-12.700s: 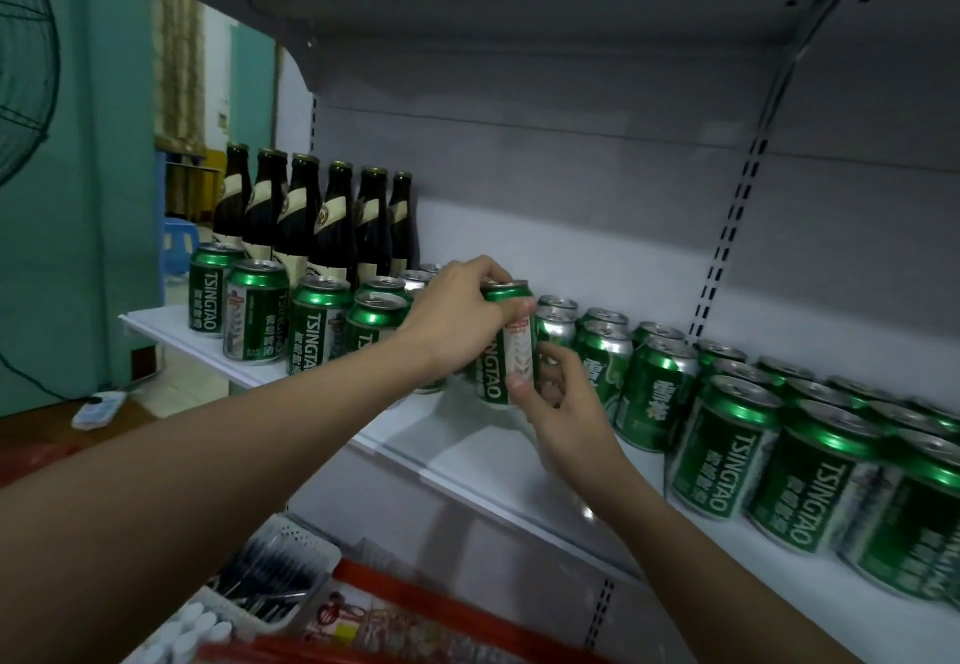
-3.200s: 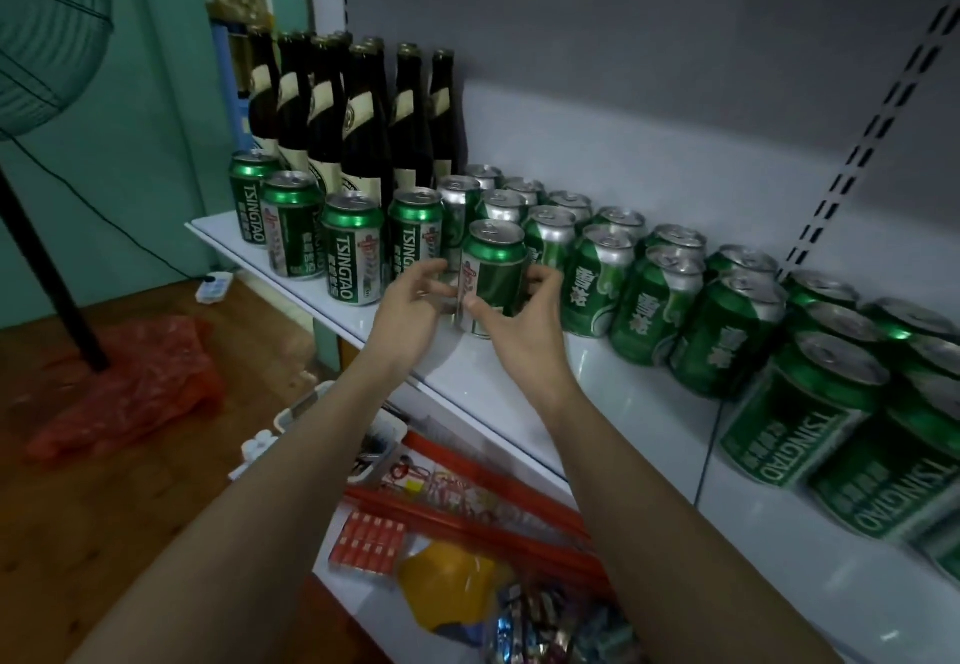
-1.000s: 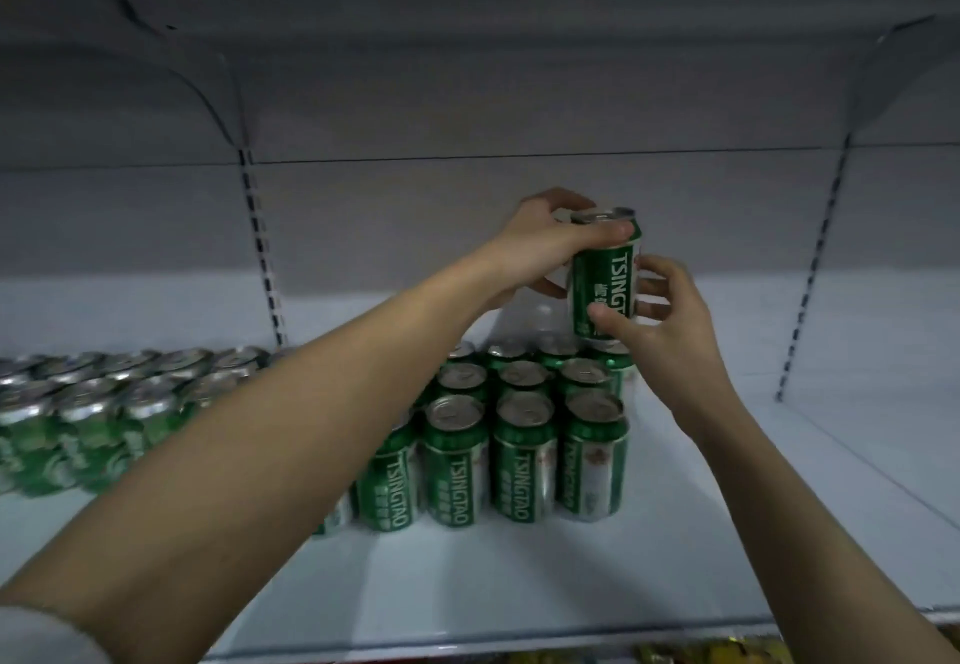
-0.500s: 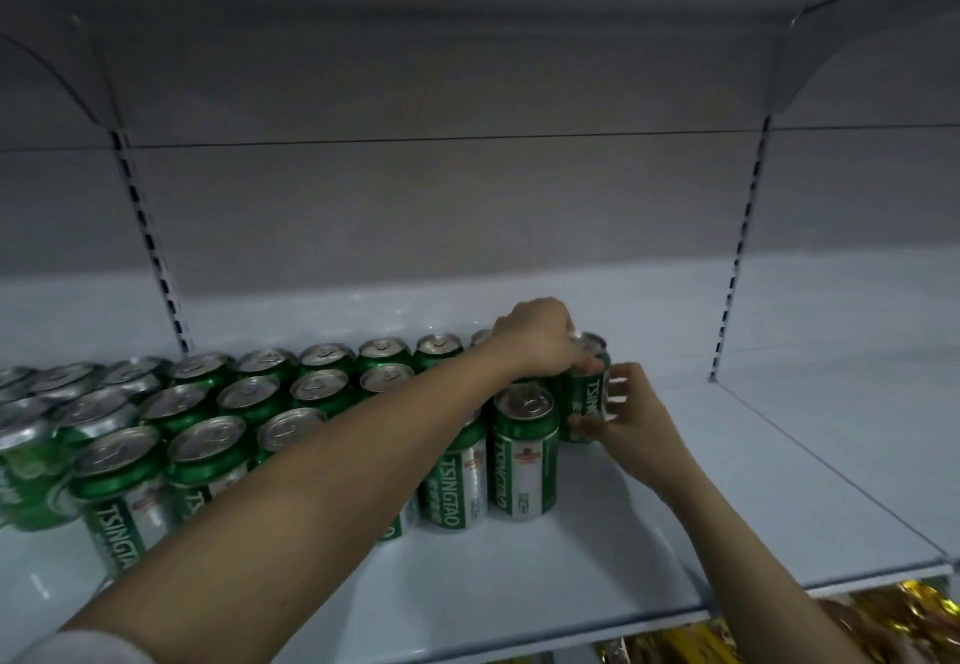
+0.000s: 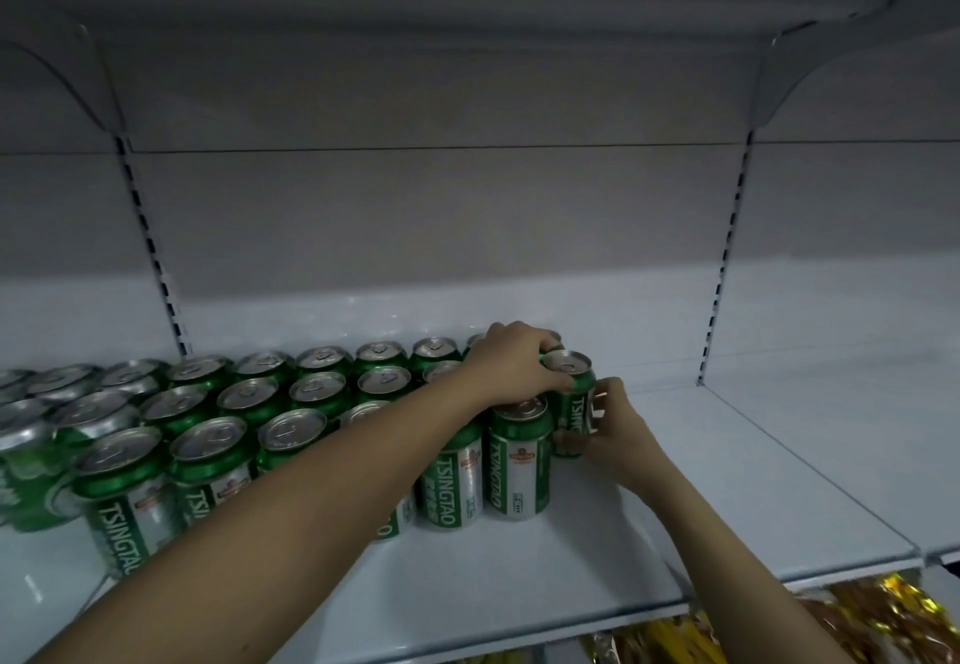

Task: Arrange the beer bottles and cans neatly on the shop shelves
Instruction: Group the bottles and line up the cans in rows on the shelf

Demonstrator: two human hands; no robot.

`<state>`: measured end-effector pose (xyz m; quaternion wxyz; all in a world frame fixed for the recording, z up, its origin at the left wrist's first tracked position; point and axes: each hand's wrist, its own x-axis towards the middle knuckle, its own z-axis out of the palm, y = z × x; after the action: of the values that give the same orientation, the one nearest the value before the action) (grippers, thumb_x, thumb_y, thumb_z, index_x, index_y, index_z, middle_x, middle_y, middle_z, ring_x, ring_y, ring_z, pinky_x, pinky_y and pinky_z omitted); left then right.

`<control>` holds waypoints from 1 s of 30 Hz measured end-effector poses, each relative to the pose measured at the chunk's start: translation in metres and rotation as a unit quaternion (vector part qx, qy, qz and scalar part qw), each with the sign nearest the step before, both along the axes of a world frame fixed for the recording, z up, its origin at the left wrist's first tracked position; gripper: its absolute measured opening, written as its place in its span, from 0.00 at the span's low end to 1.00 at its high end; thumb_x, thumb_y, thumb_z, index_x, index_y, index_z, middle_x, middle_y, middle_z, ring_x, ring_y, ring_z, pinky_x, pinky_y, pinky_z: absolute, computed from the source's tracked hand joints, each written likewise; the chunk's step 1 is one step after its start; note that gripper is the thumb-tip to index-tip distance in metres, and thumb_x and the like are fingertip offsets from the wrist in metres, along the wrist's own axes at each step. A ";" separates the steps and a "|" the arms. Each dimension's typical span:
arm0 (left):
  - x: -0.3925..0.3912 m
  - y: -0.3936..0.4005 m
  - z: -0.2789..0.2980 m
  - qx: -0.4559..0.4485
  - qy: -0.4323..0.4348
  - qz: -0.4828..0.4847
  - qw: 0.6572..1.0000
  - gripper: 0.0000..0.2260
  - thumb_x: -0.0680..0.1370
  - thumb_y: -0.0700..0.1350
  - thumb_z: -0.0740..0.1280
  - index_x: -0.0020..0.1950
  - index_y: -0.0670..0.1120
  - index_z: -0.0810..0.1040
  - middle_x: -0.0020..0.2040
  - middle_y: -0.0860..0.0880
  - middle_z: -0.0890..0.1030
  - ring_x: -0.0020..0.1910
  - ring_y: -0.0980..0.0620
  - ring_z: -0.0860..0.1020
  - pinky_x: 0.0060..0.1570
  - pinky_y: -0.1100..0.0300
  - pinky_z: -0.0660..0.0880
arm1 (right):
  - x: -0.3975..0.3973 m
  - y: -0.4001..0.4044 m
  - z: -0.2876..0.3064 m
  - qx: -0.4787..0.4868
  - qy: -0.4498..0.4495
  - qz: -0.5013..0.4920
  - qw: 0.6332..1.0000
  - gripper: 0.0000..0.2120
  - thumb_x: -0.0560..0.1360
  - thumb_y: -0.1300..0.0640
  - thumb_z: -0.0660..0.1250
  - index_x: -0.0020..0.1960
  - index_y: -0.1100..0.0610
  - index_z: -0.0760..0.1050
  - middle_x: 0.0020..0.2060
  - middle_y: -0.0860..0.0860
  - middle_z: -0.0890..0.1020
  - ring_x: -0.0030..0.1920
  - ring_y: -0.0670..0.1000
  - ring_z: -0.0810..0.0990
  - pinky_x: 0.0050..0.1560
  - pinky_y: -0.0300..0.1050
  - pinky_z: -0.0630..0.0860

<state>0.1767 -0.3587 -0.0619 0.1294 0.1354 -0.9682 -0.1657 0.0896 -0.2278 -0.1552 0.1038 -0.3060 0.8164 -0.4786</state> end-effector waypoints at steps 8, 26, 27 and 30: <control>0.032 -0.019 0.009 0.017 0.025 0.056 0.998 0.24 0.76 0.59 0.66 0.69 0.48 0.75 0.66 0.46 0.75 0.67 0.45 0.69 0.63 0.47 0.72 | 0.010 0.015 0.047 -0.006 0.038 -0.045 0.998 0.31 0.75 0.51 0.72 0.73 0.58 0.64 0.67 0.57 0.73 0.64 0.57 0.75 0.58 0.49 0.73; 0.186 -0.091 0.040 -0.059 0.048 0.206 0.976 0.21 0.78 0.60 0.62 0.66 0.50 0.77 0.63 0.49 0.79 0.62 0.47 0.75 0.58 0.52 0.74 | 0.134 -0.083 0.128 -0.077 0.182 0.112 0.974 0.15 0.79 0.44 0.64 0.42 0.53 0.78 0.40 0.51 0.84 0.41 0.51 0.81 0.48 0.52 0.79; 0.199 -0.097 0.040 -0.056 0.050 0.221 0.972 0.21 0.78 0.60 0.63 0.65 0.50 0.78 0.63 0.48 0.79 0.61 0.47 0.75 0.59 0.52 0.74 | 0.146 -0.093 0.130 -0.074 0.185 0.128 0.972 0.15 0.79 0.43 0.64 0.42 0.52 0.78 0.40 0.50 0.84 0.42 0.51 0.81 0.48 0.52 0.79; 0.243 -0.117 0.040 -0.050 0.052 0.268 0.961 0.21 0.78 0.60 0.63 0.64 0.50 0.78 0.62 0.48 0.80 0.61 0.47 0.76 0.59 0.50 0.75 | 0.183 -0.126 0.132 -0.066 0.190 0.174 0.964 0.14 0.79 0.43 0.64 0.43 0.52 0.78 0.40 0.49 0.83 0.42 0.50 0.81 0.47 0.50 0.78</control>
<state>0.4198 -0.4759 -0.0224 0.2258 0.3741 -0.8956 -0.0836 0.2728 -0.3536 -0.0230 0.0083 -0.5352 0.7219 -0.4386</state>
